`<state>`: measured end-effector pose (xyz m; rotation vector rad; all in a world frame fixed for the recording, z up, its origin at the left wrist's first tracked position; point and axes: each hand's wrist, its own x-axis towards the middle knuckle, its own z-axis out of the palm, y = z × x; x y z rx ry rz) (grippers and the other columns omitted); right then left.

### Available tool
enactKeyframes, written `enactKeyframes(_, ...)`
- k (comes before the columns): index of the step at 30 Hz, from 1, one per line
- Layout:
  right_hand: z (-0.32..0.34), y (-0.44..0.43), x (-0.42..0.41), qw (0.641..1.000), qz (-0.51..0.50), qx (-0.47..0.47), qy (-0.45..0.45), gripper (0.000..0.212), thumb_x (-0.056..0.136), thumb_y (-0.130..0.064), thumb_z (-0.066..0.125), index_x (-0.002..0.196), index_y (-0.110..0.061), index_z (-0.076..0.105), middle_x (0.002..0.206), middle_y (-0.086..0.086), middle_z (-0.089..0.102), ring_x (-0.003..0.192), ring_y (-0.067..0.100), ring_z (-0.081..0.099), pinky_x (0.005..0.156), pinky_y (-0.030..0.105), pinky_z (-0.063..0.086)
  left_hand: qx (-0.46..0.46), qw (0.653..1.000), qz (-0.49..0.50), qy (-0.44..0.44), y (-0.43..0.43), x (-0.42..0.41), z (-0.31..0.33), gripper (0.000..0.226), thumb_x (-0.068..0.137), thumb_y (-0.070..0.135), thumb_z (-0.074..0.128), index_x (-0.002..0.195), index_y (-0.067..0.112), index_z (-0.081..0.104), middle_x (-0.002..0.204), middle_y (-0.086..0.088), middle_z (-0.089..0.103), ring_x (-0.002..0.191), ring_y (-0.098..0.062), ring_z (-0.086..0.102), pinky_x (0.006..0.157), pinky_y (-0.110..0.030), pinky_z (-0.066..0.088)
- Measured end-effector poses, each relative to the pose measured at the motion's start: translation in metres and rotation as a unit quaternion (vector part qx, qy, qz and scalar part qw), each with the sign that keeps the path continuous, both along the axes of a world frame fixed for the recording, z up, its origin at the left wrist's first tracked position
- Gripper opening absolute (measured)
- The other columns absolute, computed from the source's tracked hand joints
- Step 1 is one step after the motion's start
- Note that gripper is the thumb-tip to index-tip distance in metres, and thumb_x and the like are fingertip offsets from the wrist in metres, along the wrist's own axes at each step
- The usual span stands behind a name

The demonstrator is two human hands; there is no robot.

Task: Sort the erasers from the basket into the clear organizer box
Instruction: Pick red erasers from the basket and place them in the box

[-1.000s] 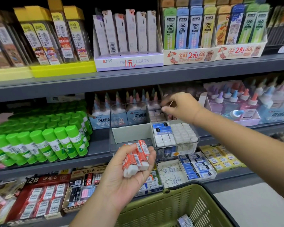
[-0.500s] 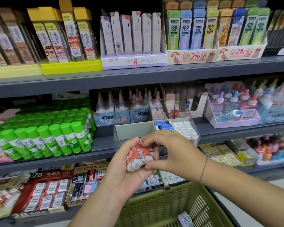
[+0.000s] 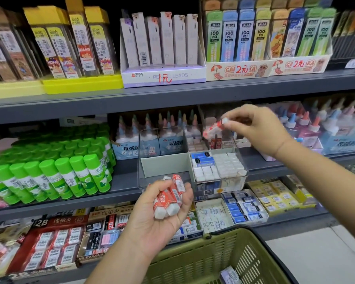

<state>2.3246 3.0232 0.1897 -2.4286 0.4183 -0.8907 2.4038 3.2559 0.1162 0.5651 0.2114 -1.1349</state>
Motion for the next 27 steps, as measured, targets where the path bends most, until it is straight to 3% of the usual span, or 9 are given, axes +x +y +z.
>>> enactKeyframes(4, -0.008, -0.056, 0.027, 0.980, -0.082, -0.066, 0.171, 0.021, 0.086, -0.019, 0.067, 0.105, -0.011, 0.072, 0.106, 0.007, 0.071, 0.086, 0.014, 0.059, 0.072, 0.014, 0.035, 0.008, 1.000, -0.011, -0.011, -0.001, -0.001, -0.002, 0.064, 0.053, 0.000, 0.076, 0.114, 0.001, 0.057, 0.102, -0.031, 0.065, 0.082, -0.038, 0.066, 0.051, -0.033, 0.055)
enactKeyframes(9, -0.031, -0.064, 0.061, 0.935, -0.070, -0.161, 0.307, 0.023, 0.089, -0.023, 0.062, 0.109, -0.017, 0.070, 0.113, 0.009, 0.068, 0.104, 0.029, 0.060, 0.089, 0.029, 0.046, 0.002, 1.000, -0.023, -0.008, -0.004, 0.001, -0.005, 0.062, 0.055, -0.001, 0.076, 0.114, 0.001, 0.056, 0.104, -0.032, 0.064, 0.083, -0.037, 0.065, 0.050, -0.033, 0.055)
enactKeyframes(16, -0.053, -0.066, 0.085, 0.915, -0.111, -0.190, 0.337, 0.023, 0.092, -0.031, 0.056, 0.113, -0.034, 0.065, 0.118, 0.008, 0.065, 0.102, 0.032, 0.061, 0.085, 0.031, 0.048, 0.011, 0.999, -0.033, -0.016, -0.007, 0.002, -0.008, 0.061, 0.051, -0.001, 0.075, 0.110, -0.002, 0.058, 0.104, -0.031, 0.065, 0.080, -0.037, 0.065, 0.050, -0.032, 0.055)
enactKeyframes(22, -0.057, -0.069, 0.086, 0.921, -0.119, -0.181, 0.323, 0.020, 0.091, -0.026, 0.057, 0.107, -0.031, 0.067, 0.114, 0.006, 0.067, 0.100, 0.031, 0.062, 0.085, 0.031, 0.048, 0.017, 0.999, -0.026, -0.016, -0.008, 0.002, -0.004, 0.053, 0.048, -0.002, 0.075, 0.099, -0.005, 0.061, 0.102, -0.033, 0.065, 0.079, -0.039, 0.066, 0.049, -0.033, 0.055)
enactKeyframes(27, -0.052, -0.077, 0.077, 0.916, -0.130, -0.218, 0.311, 0.023, 0.090, -0.027, 0.057, 0.109, -0.032, 0.069, 0.126, 0.003, 0.060, 0.115, 0.029, 0.053, 0.096, 0.032, 0.039, 0.013, 0.999, -0.026, -0.013, -0.005, 0.000, -0.003, 0.056, 0.049, -0.002, 0.075, 0.103, -0.005, 0.060, 0.103, -0.033, 0.065, 0.083, -0.038, 0.067, 0.051, -0.033, 0.056)
